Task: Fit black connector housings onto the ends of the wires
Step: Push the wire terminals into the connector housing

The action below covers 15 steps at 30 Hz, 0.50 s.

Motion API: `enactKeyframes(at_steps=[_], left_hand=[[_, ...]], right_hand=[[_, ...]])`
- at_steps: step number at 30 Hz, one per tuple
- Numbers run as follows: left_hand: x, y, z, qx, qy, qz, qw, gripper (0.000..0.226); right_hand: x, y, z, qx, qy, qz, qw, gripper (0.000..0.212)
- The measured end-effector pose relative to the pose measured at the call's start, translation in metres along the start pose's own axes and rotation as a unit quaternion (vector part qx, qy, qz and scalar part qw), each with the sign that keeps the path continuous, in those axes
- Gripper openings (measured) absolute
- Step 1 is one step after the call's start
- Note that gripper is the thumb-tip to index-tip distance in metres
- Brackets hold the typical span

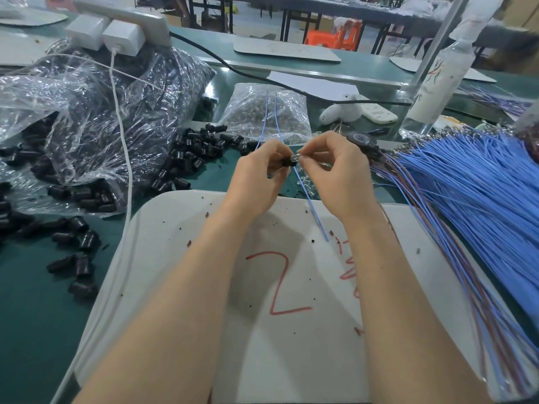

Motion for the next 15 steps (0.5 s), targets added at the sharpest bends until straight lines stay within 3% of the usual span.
enactKeyframes(at_steps=[15], left_hand=[[0.003,0.0,0.01,-0.107,0.054,-0.019,0.993,0.017]], right_hand=[[-0.002,-0.009,0.01,0.064,-0.011,-0.031,0.997,0.008]])
Point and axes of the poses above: each hand's wrist, its own x-axis away from the middle knuckle, its own y-axis out of the palm, z = x × y, the point moved 7 cm from there along -x, towards the middle knuckle
